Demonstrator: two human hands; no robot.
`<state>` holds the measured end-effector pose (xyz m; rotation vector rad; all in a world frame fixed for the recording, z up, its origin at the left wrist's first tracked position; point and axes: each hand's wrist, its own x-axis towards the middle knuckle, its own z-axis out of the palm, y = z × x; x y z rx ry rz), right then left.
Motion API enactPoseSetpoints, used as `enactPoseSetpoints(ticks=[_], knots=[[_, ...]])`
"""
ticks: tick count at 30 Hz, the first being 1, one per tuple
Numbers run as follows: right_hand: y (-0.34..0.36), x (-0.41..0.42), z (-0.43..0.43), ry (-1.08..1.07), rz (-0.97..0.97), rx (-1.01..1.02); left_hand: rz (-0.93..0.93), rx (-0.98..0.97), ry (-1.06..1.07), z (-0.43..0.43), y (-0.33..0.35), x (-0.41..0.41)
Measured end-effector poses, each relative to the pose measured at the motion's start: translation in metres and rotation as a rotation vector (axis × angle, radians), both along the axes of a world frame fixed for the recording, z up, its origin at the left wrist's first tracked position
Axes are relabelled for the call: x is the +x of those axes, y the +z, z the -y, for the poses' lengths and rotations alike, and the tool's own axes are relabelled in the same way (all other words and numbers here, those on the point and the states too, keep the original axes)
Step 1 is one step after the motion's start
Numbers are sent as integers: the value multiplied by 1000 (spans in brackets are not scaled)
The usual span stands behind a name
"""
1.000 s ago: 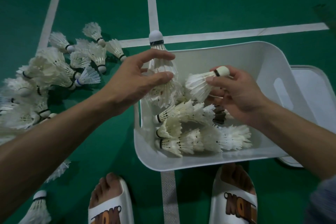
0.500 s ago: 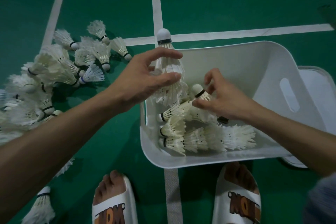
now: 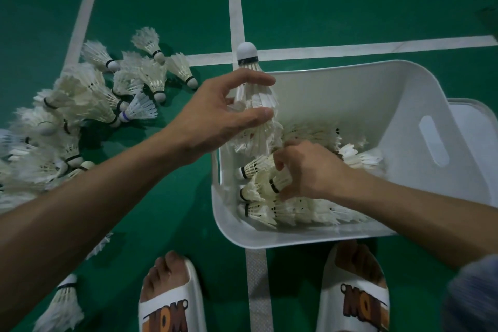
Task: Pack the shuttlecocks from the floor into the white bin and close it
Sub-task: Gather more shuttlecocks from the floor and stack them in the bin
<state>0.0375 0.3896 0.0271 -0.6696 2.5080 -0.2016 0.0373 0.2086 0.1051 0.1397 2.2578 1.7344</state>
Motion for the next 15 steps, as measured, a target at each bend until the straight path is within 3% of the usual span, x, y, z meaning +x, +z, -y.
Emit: enactPoseSetpoints(ticks=[2, 7, 11, 15], knots=[[-6, 1, 6, 20, -9, 48, -1, 3, 0, 0, 0, 0], [3, -1, 0, -42, 152, -156, 11, -13, -11, 1, 0, 0], [0, -2, -8, 19, 108, -117, 24, -19, -10, 2, -1, 0], [-8, 1, -4, -70, 94, -193, 29, -31, -19, 1, -1, -1]])
